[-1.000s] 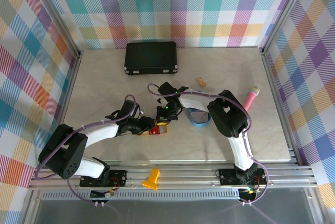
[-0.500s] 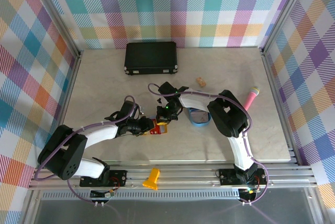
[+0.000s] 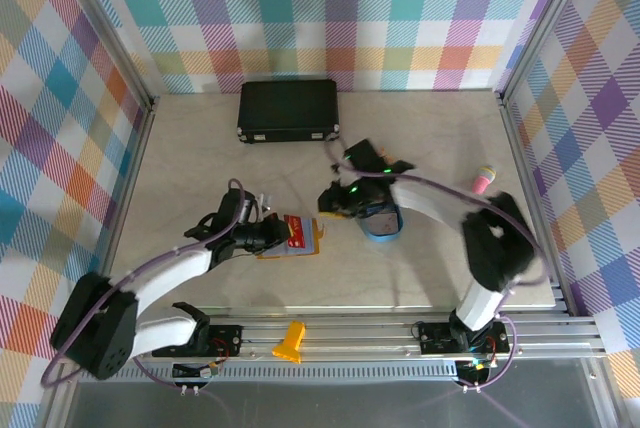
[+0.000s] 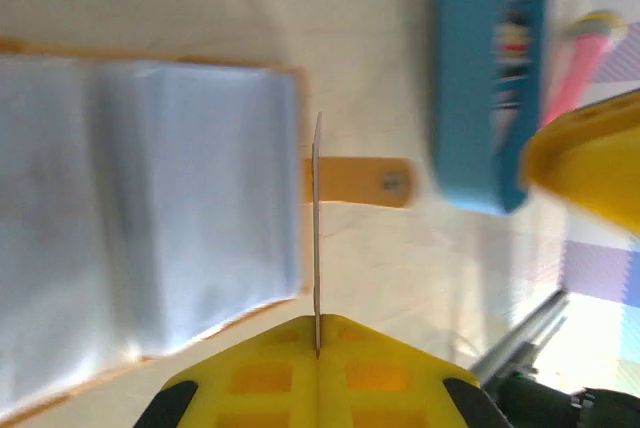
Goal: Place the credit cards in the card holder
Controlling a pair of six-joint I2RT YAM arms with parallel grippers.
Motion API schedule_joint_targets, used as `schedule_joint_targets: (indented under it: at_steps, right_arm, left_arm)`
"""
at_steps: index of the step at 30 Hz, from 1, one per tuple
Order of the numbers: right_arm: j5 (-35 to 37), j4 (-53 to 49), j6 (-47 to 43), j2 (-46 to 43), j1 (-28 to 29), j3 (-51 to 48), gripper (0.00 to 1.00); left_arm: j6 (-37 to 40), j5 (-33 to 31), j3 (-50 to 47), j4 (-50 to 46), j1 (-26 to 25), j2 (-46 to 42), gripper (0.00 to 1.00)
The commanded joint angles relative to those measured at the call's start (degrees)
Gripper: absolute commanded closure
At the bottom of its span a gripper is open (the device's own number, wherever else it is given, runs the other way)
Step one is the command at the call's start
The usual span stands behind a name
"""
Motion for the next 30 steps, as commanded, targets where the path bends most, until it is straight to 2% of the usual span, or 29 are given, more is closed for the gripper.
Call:
schedule_joint_targets:
  at_steps: [1, 4, 7, 16, 23, 30]
  right_arm:
    - [-8.52, 5.87, -4.64, -8.82, -3.29, -3.62, 0.68]
    - [-12.27, 5.54, -7.01, -12.95, -3.43, -5.22, 0.65]
    - [-16.69, 8.33, -5.12, -14.07, -3.45, -6.94, 0.64]
    - [-23.52, 14.78, -0.09, -12.21, -2.84, -8.72, 0.62]
    - [-25.93, 20.7, 4.07, -12.37, -2.77, -10.11, 0.7]
    - [-28.15, 26.37, 8.18, -12.72, -2.79, -11.56, 0.74]
  left_arm:
    - [0.32, 1.93, 2.49, -0.32, -0.38, -6.49, 1.0]
    - [-2.39, 4.64, 4.15, 2.17, -0.38, -9.46, 1.0]
    - [-5.8, 7.37, 5.74, 6.42, -0.98, -10.57, 1.0]
    - [-12.59, 10.37, 7.23, 16.43, -3.65, -10.21, 1.0]
    - [-13.03, 10.5, 6.97, 17.48, -4.77, -9.64, 1.0]
    - [-13.02, 10.59, 6.25, 18.45, -4.95, -9.38, 1.0]
